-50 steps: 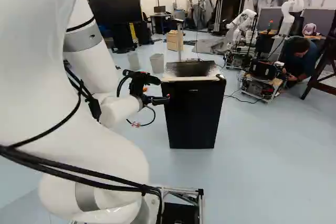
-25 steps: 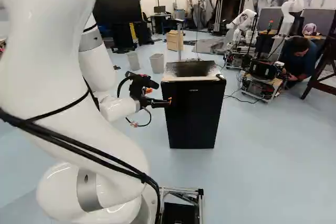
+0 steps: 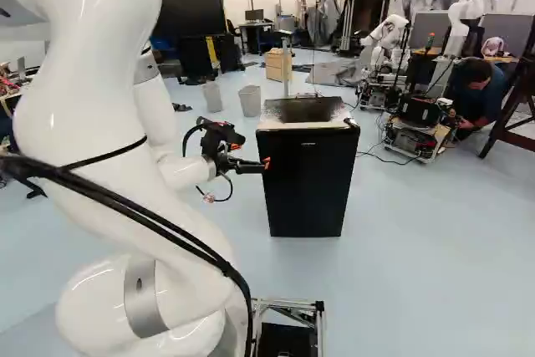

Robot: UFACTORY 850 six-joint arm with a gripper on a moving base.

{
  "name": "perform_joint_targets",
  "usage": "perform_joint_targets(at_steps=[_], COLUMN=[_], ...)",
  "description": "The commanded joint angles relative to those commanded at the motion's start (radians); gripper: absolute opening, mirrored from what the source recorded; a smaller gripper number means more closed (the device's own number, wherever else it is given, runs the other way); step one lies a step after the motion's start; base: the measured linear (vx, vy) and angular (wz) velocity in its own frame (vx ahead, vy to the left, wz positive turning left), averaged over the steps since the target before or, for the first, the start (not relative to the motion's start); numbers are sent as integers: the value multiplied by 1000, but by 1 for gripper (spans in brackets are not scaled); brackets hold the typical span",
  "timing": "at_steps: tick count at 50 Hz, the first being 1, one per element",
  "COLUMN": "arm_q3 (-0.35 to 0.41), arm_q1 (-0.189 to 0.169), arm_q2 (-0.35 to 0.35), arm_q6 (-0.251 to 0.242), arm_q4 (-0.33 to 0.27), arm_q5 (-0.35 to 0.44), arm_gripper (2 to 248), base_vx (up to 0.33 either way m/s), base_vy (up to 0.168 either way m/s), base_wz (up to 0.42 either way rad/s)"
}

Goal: Grab a drink from the fridge

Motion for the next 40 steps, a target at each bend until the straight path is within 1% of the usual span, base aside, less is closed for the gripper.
perform_joint_targets(at_steps=[16,40], arm_q3=[-52,-171], arm_q1=[44,79], arm_q2=[-42,-132], arm_q6=[0,0], arm_q4=[1,22], arm_q5=[0,0], arm_gripper=[247,247], base_vx=[0,0], base_vy=[0,0], base_wz=[0,0])
